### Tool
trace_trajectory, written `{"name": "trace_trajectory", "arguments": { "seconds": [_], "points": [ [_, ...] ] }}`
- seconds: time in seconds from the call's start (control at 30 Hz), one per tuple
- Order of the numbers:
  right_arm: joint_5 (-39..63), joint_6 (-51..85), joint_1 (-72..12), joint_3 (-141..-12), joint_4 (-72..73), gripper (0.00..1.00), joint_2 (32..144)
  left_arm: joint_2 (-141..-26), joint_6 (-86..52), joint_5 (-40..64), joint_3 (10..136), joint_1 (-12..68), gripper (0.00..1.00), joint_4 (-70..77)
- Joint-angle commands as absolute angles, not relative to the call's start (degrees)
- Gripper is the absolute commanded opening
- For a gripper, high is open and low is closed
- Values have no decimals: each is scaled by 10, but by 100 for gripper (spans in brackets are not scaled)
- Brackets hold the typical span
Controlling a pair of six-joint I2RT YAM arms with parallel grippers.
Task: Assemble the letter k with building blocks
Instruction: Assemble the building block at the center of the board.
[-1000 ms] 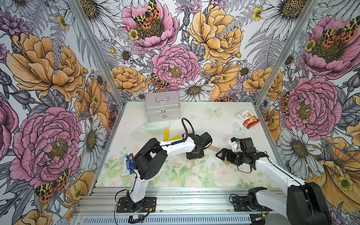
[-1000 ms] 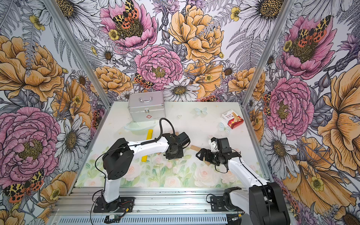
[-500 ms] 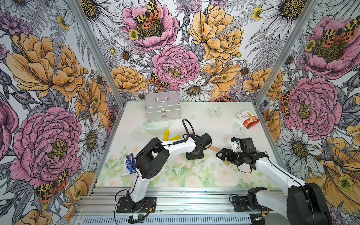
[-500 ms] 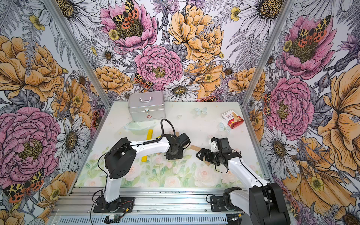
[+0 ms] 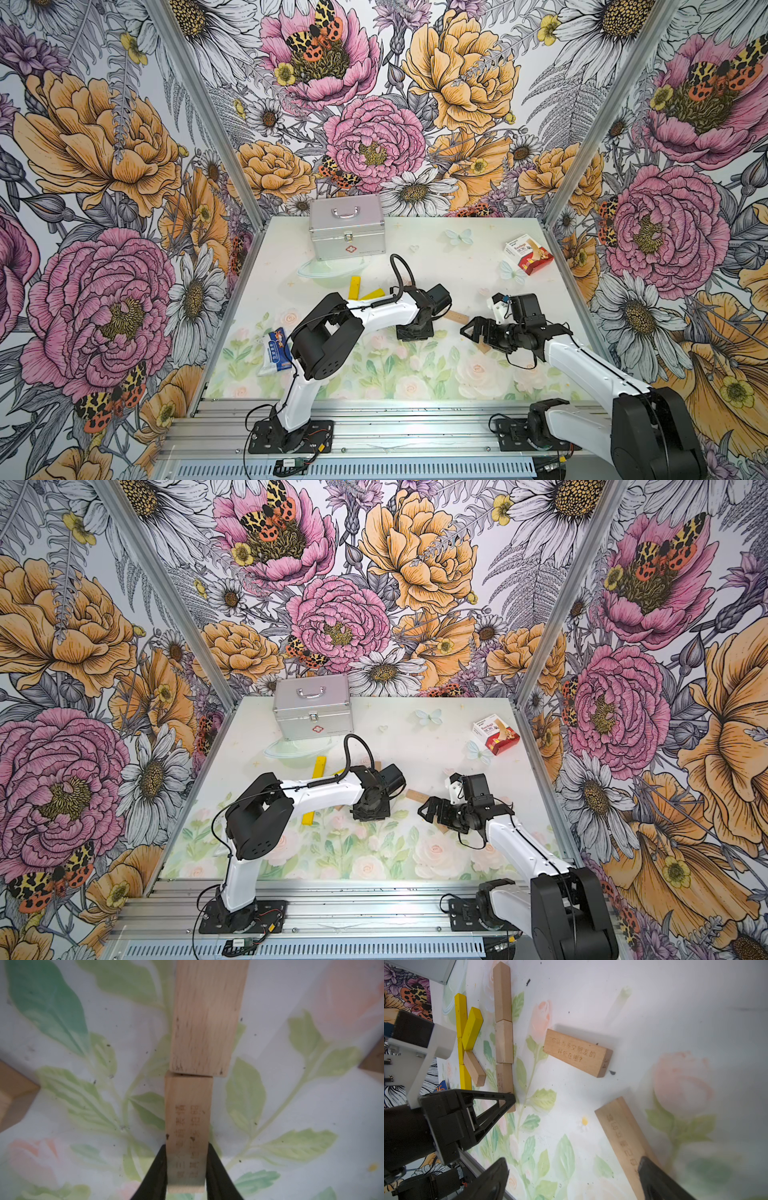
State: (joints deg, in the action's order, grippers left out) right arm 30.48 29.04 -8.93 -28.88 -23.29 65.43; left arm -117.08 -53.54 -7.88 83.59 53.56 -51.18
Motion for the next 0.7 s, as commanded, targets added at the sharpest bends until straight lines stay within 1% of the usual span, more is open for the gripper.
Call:
{"name": "trace_trajectory", "arguments": {
  "seconds": [0.0,0.43,0.67],
  "points": [
    [303,291,-86,-311,-223,99,662,-1181,-518,-64,841,527,30,-513],
    [298,289,-86,-318,-222,99,672,-1184,-496,-50,842,523,27,-514],
    [295,287,-85,-322,-222,99,679,-1189,-487,-45,843,519,28,-514]
  ]
}}
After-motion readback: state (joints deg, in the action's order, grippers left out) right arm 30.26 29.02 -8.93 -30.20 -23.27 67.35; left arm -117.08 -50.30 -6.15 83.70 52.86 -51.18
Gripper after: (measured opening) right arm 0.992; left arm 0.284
